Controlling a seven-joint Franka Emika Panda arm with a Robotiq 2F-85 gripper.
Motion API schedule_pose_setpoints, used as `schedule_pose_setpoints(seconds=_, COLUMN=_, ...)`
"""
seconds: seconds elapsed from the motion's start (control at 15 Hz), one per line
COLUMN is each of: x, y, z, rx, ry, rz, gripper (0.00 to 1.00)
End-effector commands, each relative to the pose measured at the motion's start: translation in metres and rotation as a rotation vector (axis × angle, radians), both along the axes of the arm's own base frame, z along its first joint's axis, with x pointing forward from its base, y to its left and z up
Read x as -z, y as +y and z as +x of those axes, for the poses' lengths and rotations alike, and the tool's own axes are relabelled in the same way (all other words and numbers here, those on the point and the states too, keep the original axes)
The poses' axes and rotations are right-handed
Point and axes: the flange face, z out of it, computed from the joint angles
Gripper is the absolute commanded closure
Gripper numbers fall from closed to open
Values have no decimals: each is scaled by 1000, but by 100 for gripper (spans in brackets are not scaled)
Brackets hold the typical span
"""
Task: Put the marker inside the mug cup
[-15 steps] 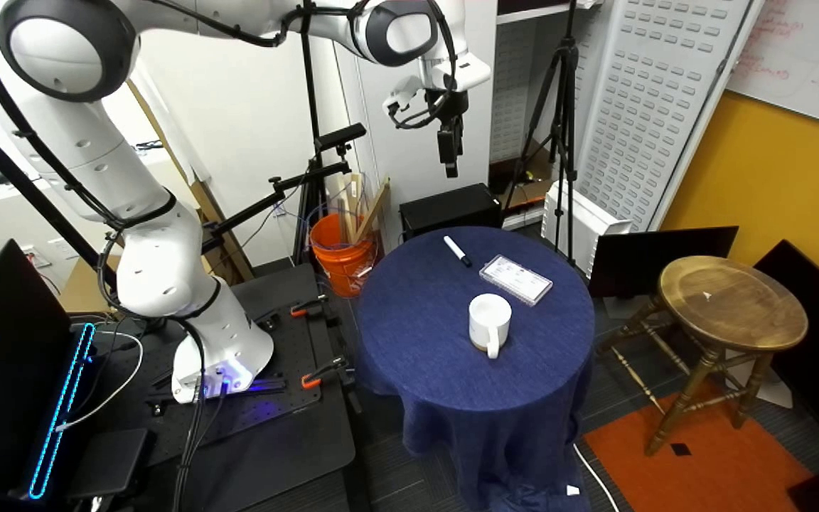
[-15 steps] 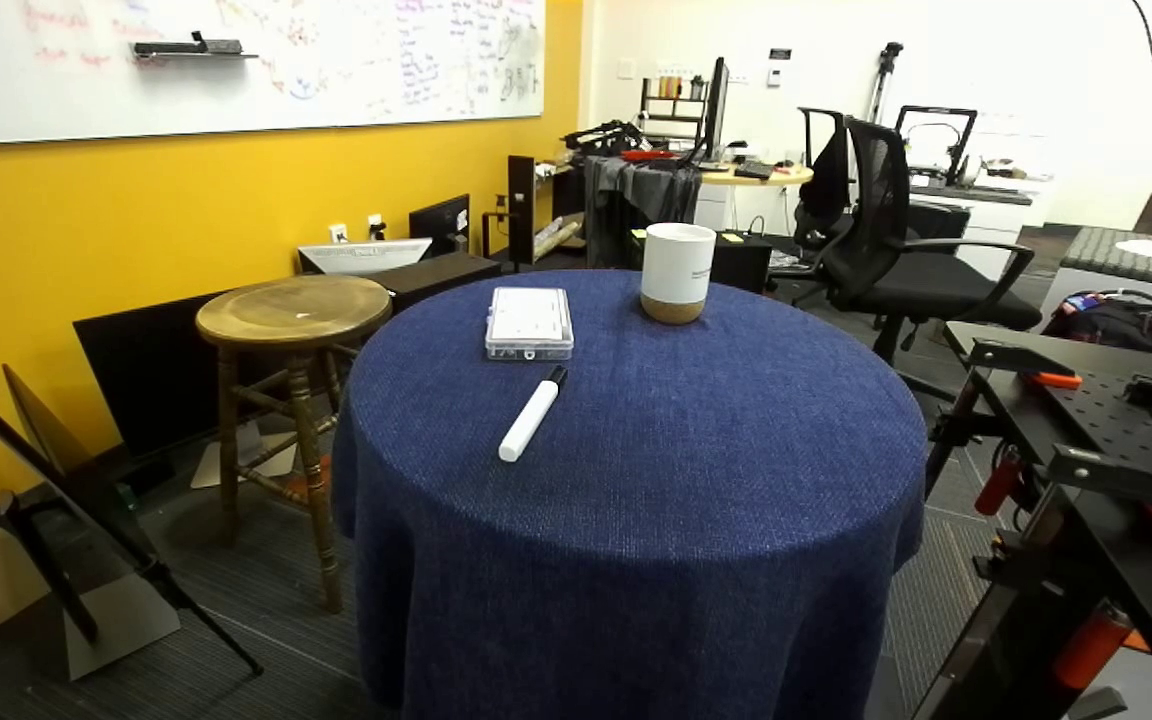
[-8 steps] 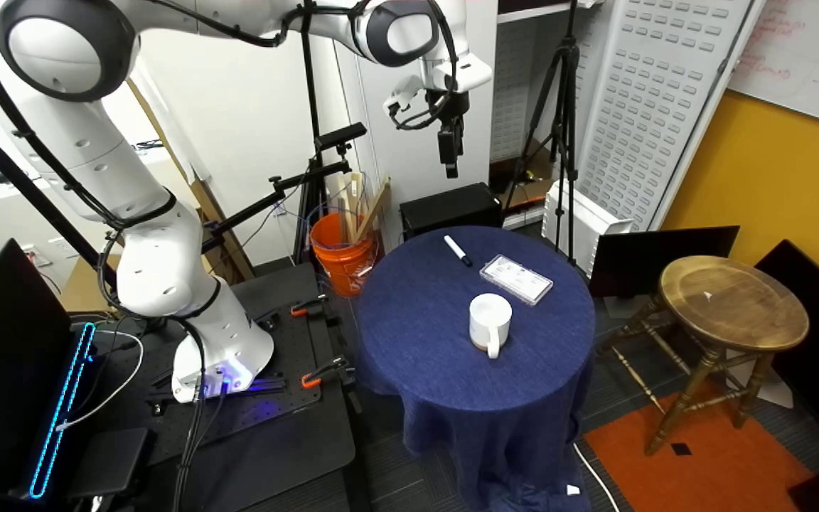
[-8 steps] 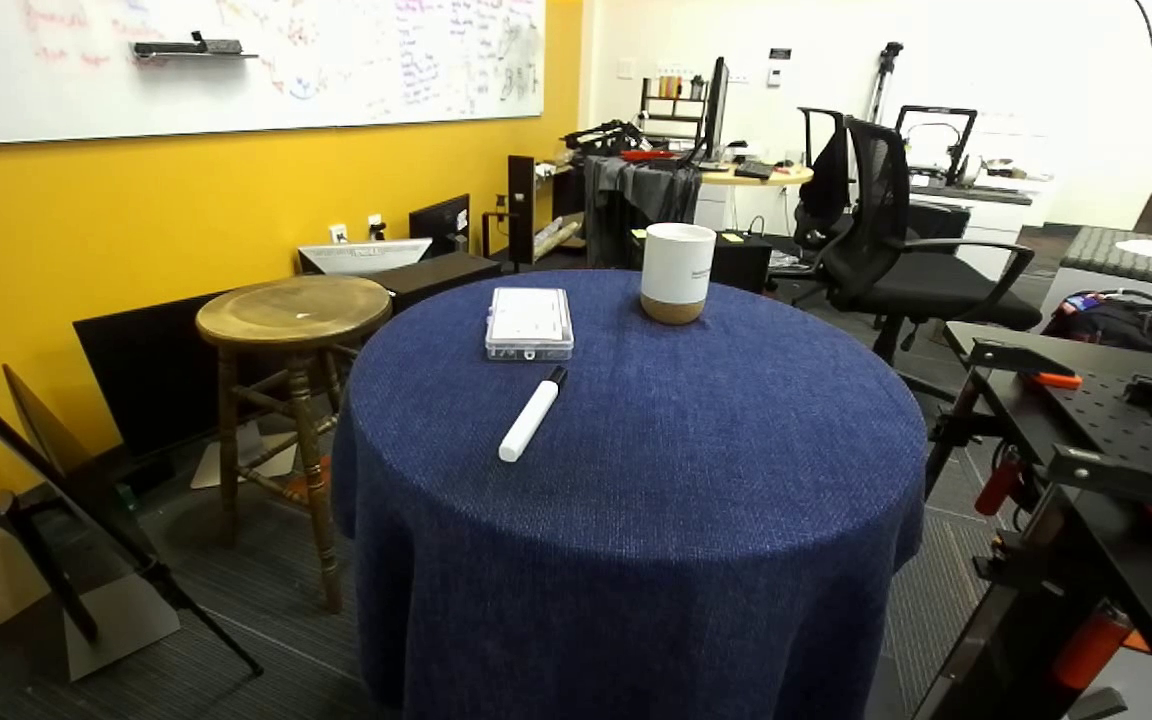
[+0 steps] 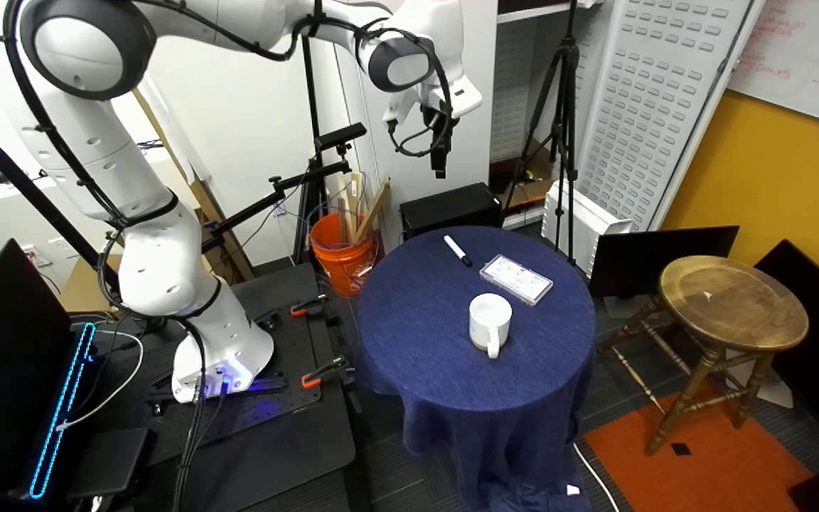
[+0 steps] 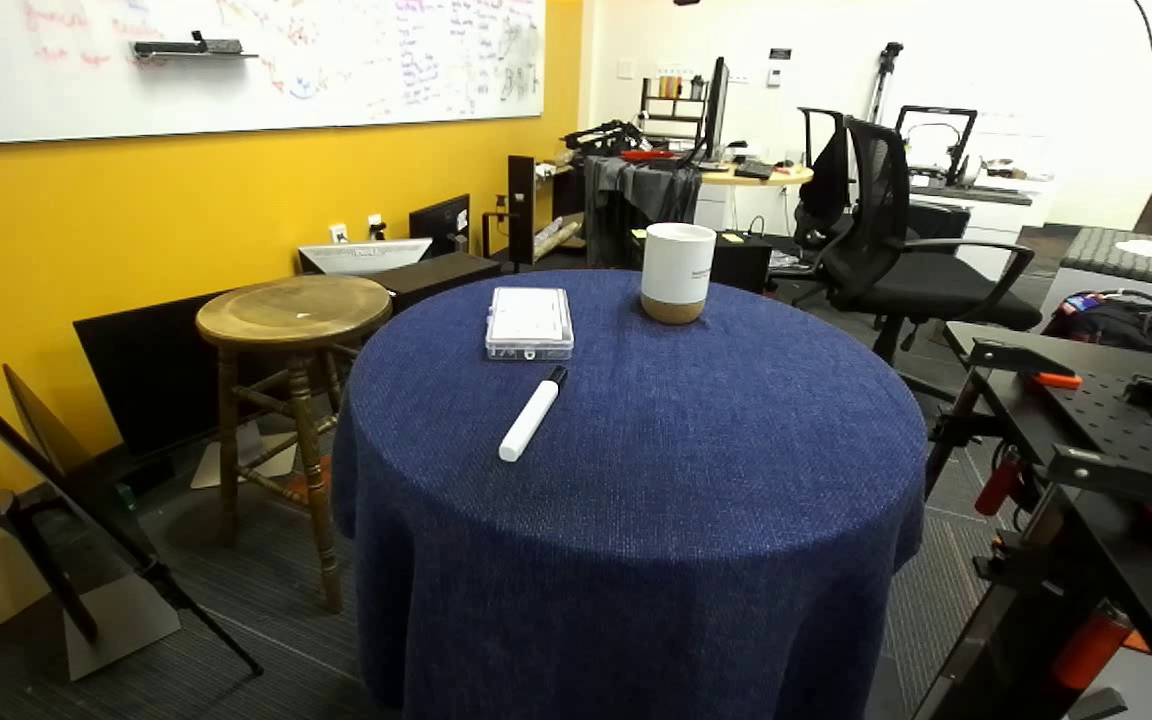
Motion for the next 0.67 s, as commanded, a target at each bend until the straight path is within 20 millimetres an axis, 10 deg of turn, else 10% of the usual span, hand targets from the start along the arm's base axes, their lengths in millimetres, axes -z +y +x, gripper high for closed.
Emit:
schedule_pose_setpoints(seconds=0.0, x=16, y=14, z=2, rx=89, ry=-38, rz=46, gripper=0)
schedule_pose_setpoints(seconds=0.6, x=51, y=66, z=25, rx=328, ry=-104, rz=233, gripper=0)
